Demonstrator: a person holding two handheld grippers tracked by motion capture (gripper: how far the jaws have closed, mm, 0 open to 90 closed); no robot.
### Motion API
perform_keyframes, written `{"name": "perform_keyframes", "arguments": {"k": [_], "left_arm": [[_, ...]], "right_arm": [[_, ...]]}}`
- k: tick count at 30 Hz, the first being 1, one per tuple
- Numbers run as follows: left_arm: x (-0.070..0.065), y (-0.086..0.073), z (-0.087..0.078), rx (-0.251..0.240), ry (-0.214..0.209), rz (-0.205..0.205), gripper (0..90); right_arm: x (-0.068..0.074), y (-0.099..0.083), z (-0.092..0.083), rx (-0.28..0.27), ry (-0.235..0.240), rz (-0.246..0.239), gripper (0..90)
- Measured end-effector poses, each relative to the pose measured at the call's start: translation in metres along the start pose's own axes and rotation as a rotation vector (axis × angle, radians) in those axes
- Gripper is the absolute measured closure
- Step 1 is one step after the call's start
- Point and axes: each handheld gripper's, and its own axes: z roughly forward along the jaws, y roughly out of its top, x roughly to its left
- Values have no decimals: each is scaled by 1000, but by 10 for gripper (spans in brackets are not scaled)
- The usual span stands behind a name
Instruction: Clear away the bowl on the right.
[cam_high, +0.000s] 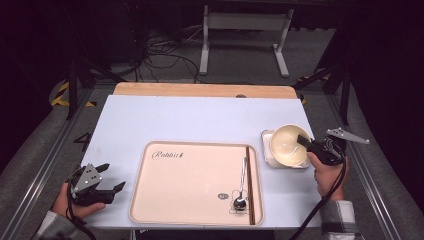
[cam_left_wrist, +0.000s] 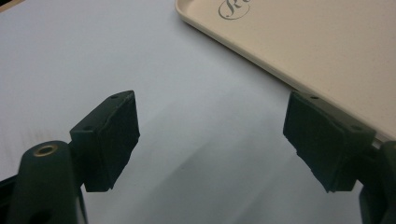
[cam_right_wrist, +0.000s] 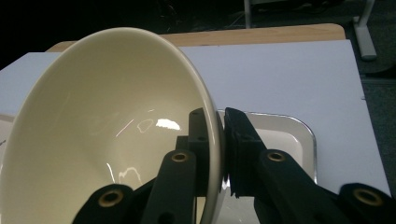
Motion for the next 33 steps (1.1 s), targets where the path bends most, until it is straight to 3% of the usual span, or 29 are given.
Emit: {"name": "perform_keyframes", "arguments": {"k": [15, 20, 33], "left_arm": [[0, 0, 0, 1, 5, 0, 192], [0, 0, 0, 4, 5, 0, 192], [0, -1, 0, 6, 6, -2, 193]], "right_arm": [[29, 9, 6, -16, 44, -52, 818], [39, 11, 13, -9, 59, -58, 819], [78, 19, 39, 7, 125, -109, 817]]}}
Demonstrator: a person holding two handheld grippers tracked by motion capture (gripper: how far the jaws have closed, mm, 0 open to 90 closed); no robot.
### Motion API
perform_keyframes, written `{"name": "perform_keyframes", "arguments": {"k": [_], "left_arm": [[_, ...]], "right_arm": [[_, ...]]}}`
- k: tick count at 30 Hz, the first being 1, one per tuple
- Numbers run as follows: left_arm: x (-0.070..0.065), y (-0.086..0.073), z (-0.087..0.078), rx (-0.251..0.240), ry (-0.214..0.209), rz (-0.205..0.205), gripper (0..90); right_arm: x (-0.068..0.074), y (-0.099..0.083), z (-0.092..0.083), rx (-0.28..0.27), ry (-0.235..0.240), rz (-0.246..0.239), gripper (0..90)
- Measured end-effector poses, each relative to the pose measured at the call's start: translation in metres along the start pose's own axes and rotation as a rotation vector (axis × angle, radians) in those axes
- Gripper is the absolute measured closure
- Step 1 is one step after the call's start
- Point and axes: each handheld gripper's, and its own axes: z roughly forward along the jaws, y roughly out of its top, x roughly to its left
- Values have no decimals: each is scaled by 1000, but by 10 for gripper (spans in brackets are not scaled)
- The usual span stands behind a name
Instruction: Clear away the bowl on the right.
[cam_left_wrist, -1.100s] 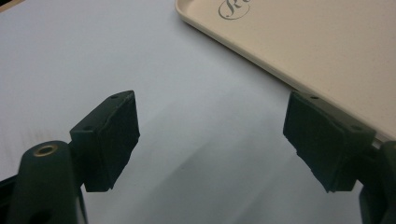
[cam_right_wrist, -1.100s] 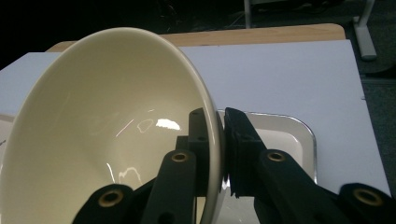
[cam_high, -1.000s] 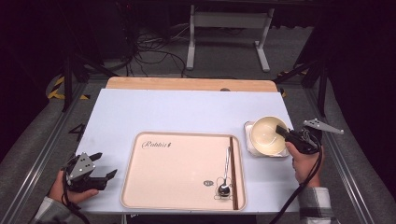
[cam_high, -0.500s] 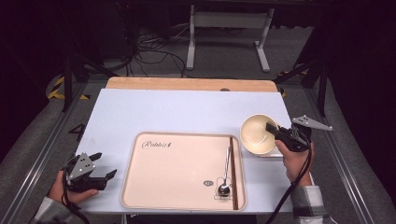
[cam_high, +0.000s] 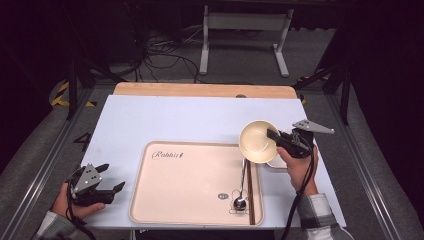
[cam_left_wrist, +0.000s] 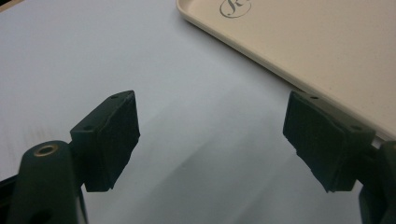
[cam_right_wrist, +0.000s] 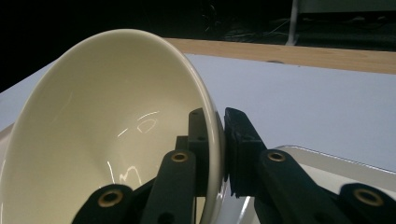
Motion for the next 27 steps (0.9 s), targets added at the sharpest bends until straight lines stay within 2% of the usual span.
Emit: {"name": "perform_keyframes", "arguments": {"k": [17, 27], "left_arm": [[-1, 0, -1, -1, -9, 4, 192], [-1, -1, -1, -2, -10, 2, 191]], "right_arm": [[43, 1, 49, 70, 97, -56, 812], [62, -5, 74, 133, 127, -85, 810]]}}
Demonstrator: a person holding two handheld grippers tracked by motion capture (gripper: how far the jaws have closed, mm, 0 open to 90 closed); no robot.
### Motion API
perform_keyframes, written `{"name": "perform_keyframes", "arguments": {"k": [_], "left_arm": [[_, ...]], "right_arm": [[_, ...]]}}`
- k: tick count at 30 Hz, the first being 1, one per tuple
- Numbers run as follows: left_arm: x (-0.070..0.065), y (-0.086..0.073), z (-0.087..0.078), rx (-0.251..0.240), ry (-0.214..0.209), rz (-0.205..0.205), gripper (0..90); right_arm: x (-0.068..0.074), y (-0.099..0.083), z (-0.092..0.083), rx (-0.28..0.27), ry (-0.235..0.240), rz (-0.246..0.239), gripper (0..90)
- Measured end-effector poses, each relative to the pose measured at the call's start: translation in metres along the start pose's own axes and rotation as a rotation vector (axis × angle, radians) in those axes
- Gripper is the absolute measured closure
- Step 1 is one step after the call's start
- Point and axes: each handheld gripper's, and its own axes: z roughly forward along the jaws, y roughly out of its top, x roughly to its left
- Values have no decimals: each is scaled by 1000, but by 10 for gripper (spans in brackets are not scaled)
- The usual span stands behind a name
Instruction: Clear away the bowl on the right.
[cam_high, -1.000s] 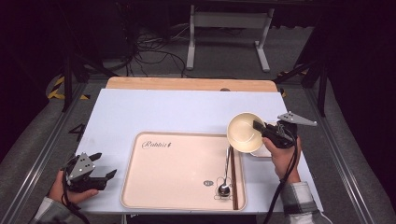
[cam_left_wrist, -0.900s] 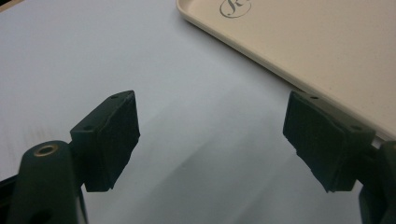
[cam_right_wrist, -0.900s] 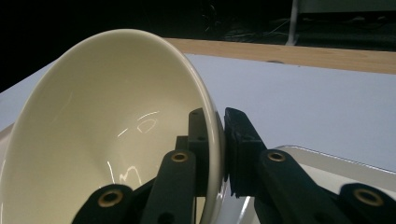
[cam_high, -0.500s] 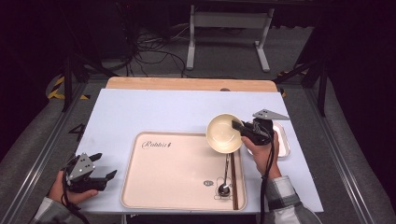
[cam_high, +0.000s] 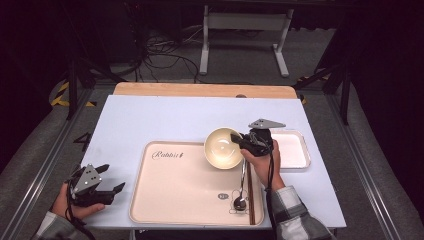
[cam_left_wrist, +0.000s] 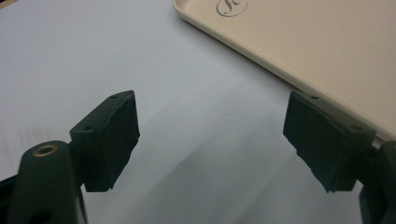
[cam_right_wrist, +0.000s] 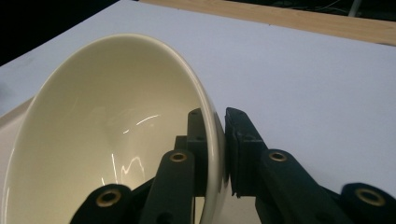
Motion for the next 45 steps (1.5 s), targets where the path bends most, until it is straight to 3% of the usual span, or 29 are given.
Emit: {"name": "perform_keyframes", "arguments": {"k": [10, 14, 21, 26, 40, 42, 43, 45], "left_arm": [[0, -1, -1, 2, -3, 1, 191], [0, -1, 0, 3, -4, 1, 190], [0, -1, 0, 5, -2, 3, 190], [0, -1, 1, 8, -3, 2, 190], [1, -1, 1, 10, 0, 5, 189], [0, -1, 1, 10, -2, 6, 189], [0, -1, 0, 10, -1, 6, 189], [0, -1, 0, 7, -2, 4, 189]], "right_arm": [[3, -8, 26, 75, 13, -6, 804], [-1, -9, 29, 79, 15, 23, 811], [-7, -12, 36, 116, -29, 32, 825], [-10, -13, 38, 116, -31, 38, 826], [7, -11, 53, 100, -42, 21, 821], [6, -11, 54, 97, -51, 26, 798], [5, -11, 54, 97, -45, 28, 746], [6, -11, 53, 99, -27, 19, 743]]}}
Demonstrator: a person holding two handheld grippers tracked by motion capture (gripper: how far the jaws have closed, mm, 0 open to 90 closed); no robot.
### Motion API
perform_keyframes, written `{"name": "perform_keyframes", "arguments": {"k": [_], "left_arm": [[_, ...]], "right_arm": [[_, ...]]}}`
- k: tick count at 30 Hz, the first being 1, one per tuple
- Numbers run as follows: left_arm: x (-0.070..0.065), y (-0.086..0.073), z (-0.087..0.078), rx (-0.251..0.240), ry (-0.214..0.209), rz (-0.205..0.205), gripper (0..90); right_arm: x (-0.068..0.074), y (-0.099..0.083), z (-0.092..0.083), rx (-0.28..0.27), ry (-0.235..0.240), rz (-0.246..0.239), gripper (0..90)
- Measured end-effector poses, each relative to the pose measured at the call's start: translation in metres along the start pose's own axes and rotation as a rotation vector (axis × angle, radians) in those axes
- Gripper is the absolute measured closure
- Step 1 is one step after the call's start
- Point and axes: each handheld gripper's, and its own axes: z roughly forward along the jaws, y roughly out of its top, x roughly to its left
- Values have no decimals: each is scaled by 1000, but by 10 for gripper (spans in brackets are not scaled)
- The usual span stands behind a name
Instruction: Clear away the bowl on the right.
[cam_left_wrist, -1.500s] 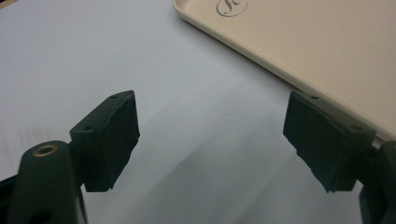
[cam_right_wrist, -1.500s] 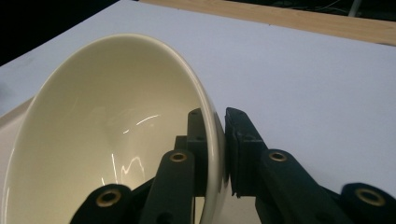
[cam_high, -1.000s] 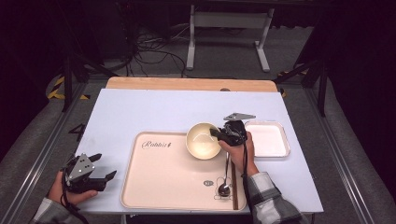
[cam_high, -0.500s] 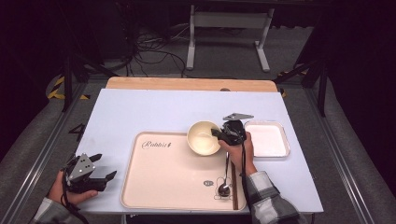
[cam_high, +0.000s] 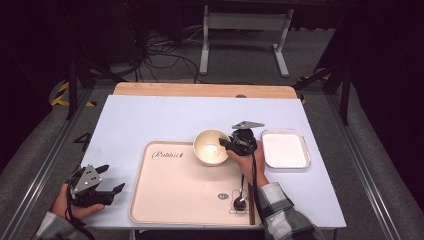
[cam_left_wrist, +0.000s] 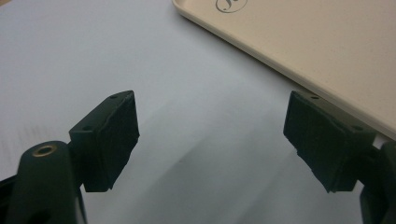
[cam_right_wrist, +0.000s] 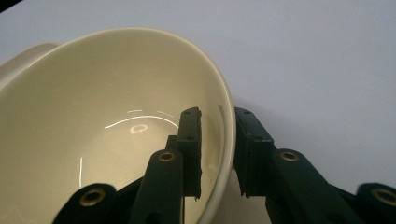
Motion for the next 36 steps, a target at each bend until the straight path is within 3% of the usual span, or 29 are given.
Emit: {"name": "perform_keyframes", "arguments": {"k": [3, 9, 12, 18, 27, 36], "left_arm": [[0, 0, 0, 3, 2, 0, 188], [0, 0, -1, 0, 3, 4, 189], [0, 0, -1, 3, 3, 3, 189], [0, 0, -1, -1, 2, 4, 189], [-1, 0, 0, 3, -9, -5, 195], [-1, 0, -1, 0, -15, -9, 195]], "right_arm": [[3, 1, -1, -3, -6, -28, 690], [1, 3, -7, -13, 26, -27, 563], [2, 5, -12, -24, 34, -42, 557], [4, 9, -27, -44, 35, -121, 505], [0, 14, -46, -75, 73, -175, 451], [-6, 15, -64, -95, 47, -201, 444]]}}
